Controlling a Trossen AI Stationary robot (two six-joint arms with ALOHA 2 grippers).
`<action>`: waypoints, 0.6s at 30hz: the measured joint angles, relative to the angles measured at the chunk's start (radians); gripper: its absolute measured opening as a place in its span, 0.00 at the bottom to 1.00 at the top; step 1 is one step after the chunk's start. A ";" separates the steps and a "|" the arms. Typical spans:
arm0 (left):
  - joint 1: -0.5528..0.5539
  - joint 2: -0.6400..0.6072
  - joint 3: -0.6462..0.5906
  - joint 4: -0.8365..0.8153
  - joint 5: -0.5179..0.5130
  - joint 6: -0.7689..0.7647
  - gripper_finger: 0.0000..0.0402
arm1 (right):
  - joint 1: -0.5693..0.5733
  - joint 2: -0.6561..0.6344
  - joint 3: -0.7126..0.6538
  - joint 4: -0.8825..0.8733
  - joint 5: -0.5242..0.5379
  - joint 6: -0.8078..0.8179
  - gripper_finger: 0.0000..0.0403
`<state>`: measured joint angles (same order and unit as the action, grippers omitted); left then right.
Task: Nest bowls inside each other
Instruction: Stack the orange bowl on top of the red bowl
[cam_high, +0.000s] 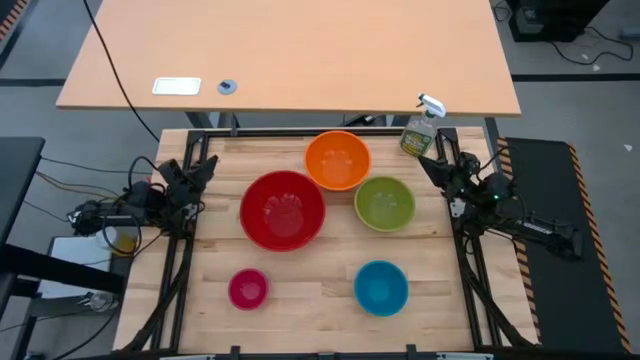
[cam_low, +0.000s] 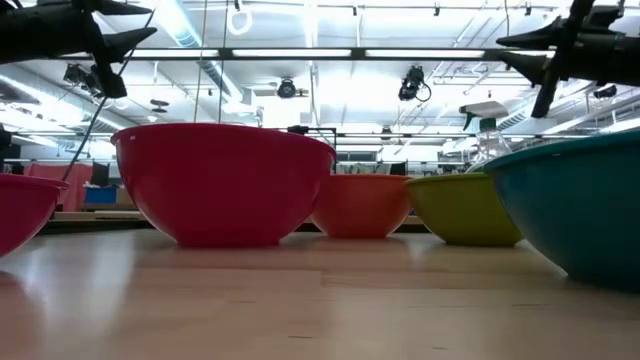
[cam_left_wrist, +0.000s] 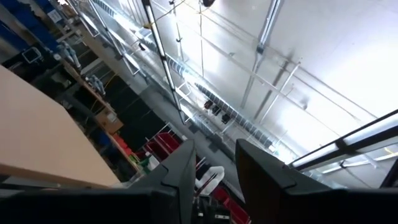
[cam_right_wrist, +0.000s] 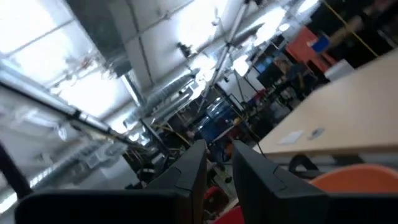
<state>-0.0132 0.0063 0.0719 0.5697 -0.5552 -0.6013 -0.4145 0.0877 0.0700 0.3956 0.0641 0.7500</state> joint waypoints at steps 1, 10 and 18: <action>0.000 0.000 0.000 0.000 0.000 -0.003 0.29 | 0.000 0.010 0.000 0.000 0.003 0.018 0.21; 0.000 0.000 0.000 -0.001 -0.250 0.016 0.29 | 0.000 0.269 0.100 -0.012 0.034 -0.016 0.21; 0.000 0.029 0.000 -0.270 -0.296 -0.172 0.29 | -0.005 0.674 0.374 -0.270 0.122 0.029 0.20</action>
<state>-0.0132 0.0352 0.0715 0.3002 -0.8509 -0.7738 -0.4194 0.7618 0.4438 0.1254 0.1858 0.7786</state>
